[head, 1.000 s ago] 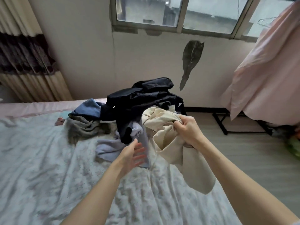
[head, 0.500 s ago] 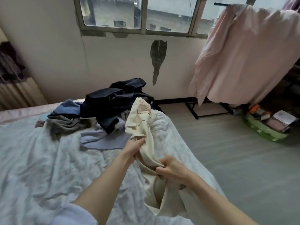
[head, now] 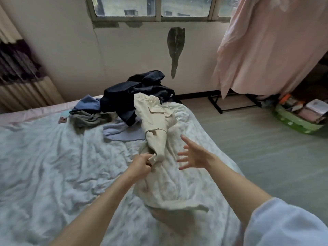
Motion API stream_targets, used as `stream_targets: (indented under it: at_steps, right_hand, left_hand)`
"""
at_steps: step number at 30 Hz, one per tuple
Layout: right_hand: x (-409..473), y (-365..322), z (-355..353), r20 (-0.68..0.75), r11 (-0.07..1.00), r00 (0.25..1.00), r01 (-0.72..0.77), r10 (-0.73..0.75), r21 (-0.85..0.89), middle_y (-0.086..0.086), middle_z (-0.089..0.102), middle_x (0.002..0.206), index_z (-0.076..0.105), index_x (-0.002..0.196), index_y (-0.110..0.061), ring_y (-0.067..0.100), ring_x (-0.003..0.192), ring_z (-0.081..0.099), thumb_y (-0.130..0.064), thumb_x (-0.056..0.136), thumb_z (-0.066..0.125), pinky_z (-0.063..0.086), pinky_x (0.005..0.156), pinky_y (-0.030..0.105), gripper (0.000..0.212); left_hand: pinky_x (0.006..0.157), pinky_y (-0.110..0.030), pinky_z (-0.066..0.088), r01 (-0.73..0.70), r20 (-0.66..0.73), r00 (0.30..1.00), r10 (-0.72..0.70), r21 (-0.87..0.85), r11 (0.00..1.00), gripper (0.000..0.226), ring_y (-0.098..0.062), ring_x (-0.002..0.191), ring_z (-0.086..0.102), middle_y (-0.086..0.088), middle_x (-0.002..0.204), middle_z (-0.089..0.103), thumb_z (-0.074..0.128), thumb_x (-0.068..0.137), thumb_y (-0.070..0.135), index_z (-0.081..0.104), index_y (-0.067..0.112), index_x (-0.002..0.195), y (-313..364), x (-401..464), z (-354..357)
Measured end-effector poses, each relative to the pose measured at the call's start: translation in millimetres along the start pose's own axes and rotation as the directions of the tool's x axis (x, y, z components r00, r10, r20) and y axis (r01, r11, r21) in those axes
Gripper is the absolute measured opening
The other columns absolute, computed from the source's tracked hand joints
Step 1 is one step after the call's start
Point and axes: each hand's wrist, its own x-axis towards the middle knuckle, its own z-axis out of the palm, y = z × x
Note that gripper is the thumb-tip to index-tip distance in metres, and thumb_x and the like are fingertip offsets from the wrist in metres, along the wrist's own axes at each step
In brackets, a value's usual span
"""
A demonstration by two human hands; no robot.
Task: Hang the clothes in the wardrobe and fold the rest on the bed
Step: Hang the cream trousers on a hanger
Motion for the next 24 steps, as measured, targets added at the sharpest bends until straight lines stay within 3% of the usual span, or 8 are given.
stream_targets:
  at_steps: [4,6,8,11,14,19,22,24]
  right_hand:
    - [20.2,0.2,60.0,0.087,0.999,0.995,-0.039,0.04,-0.012,0.013,0.053,0.129,0.042,0.133,-0.012,0.031,0.113,0.055,-0.043,0.085,0.064,0.048,0.088,0.044,0.06]
    - [26.5,9.7,77.6,-0.008,0.991,1.0,0.002,-0.003,-0.136,0.013,0.06,0.101,0.05,0.117,-0.004,0.024,0.085,0.061,-0.017,0.09,0.058,0.051,0.071,0.034,0.031]
    - [28.6,22.3,77.7,-0.133,0.978,0.985,0.081,-0.108,-0.193,0.012,0.058,0.084,0.051,0.103,0.0,0.02,0.068,0.058,-0.003,0.091,0.048,0.048,0.051,0.025,0.013]
    - [13.3,35.0,47.4,-0.223,0.96,0.948,0.18,-0.227,-0.213,0.013,0.059,0.093,0.056,0.104,0.001,0.019,0.075,0.058,-0.003,0.093,0.044,0.048,0.055,0.024,0.016]
    - [-19.5,43.0,-7.2,-0.292,0.933,0.913,0.195,-0.286,-0.302,0.008,0.054,0.09,0.055,0.096,-0.005,0.015,0.071,0.053,-0.006,0.089,0.044,0.043,0.048,0.02,0.013]
    - [-92.3,57.9,-68.7,-0.322,0.896,0.87,0.249,-0.374,-0.368,-0.001,0.049,0.067,0.048,0.072,-0.014,0.006,0.053,0.051,-0.005,0.085,0.051,0.04,0.046,0.018,0.016]
    - [-141.8,63.7,-95.7,-0.317,0.867,0.84,0.307,-0.441,-0.393,0.0,0.054,0.071,0.055,0.079,-0.01,0.007,0.059,0.053,-0.001,0.087,0.049,0.042,0.052,0.019,0.013]
    - [-186.5,69.7,-119.1,-0.368,0.865,0.794,0.368,-0.483,-0.342,0.003,0.062,0.075,0.064,0.086,-0.004,0.01,0.065,0.058,0.003,0.087,0.047,0.046,0.056,0.021,0.018]
  left_hand:
    - [0.07,-0.022,0.036,-0.085,0.11,0.991,0.075,0.083,0.993,0.023,-0.014,0.088,0.049,-0.01,0.087,0.058,0.054,0.083,-0.013,0.069,0.002,0.091,1.0,-33.7,4.7]
    - [0.065,-0.014,0.036,-0.088,0.106,0.991,0.083,0.047,0.995,0.017,-0.005,0.08,0.048,-0.013,0.088,0.065,0.058,0.082,-0.011,0.069,0.002,0.087,1.9,-46.2,3.6]
    - [0.062,-0.019,0.037,-0.084,0.164,0.982,0.098,-0.088,0.993,0.017,0.003,0.066,0.046,0.004,0.067,0.062,0.063,0.083,-0.005,0.067,0.01,0.075,3.7,-54.0,-1.0]
    - [0.067,-0.014,0.045,-0.003,0.351,0.935,0.05,-0.134,0.991,0.011,0.003,0.077,0.061,0.006,0.086,0.071,0.065,0.089,0.019,0.074,0.015,0.093,4.0,-60.5,-5.3]
    - [0.075,-0.02,0.05,0.117,0.26,0.961,-0.096,-0.065,0.991,0.022,-0.01,0.093,0.066,-0.002,0.103,0.071,0.058,0.092,0.035,0.072,0.019,0.099,-12.2,-51.2,0.5]
    - [0.111,-0.036,0.031,0.071,0.236,0.966,-0.105,0.149,0.986,0.083,-0.021,0.14,0.026,-0.006,0.153,0.024,0.068,0.085,0.032,0.019,0.013,0.149,-16.3,-19.4,48.4]
    - [0.118,-0.043,0.013,-0.153,0.271,0.959,0.079,0.266,0.952,0.114,-0.022,0.146,0.002,-0.003,0.159,-0.003,0.076,0.074,0.042,-0.007,0.026,0.151,12.4,-8.2,99.8]
    - [0.118,-0.045,0.007,-0.333,0.323,0.924,0.203,0.42,0.844,0.125,-0.023,0.145,-0.011,0.0,0.157,-0.018,0.075,0.068,0.054,-0.023,0.04,0.143,42.3,-6.9,143.1]
